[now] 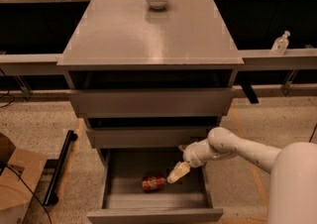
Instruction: Pick coke can from bottom drawer and place on counter
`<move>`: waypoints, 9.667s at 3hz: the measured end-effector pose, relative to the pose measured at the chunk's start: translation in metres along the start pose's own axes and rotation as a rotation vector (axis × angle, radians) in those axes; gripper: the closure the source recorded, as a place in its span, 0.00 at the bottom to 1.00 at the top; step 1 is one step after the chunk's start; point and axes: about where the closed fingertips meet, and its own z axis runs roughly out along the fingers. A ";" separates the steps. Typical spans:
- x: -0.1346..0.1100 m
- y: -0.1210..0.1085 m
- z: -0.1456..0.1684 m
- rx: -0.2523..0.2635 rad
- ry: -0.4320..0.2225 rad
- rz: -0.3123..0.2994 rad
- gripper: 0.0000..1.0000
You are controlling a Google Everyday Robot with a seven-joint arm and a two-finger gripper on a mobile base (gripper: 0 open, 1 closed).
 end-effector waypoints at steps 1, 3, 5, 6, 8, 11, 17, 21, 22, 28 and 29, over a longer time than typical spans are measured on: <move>0.020 -0.005 0.015 -0.021 0.069 0.042 0.00; 0.062 -0.014 0.086 -0.018 0.060 0.044 0.00; 0.077 -0.023 0.133 -0.007 0.004 0.046 0.00; 0.086 -0.024 0.146 -0.027 0.017 0.083 0.00; 0.070 -0.020 0.212 -0.107 -0.025 0.037 0.00; 0.087 -0.030 0.258 -0.136 -0.079 0.070 0.18; -0.007 -0.003 0.113 -0.172 -0.039 -0.134 1.00; -0.026 0.053 0.013 -0.199 0.043 -0.190 1.00; -0.044 0.059 -0.028 -0.109 0.020 -0.267 1.00; -0.139 0.151 -0.265 0.305 0.089 -0.555 1.00; -0.165 0.124 -0.308 0.370 0.128 -0.584 1.00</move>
Offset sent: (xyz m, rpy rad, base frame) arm -0.0095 -0.0060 -0.1018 -0.0772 0.1284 -0.0027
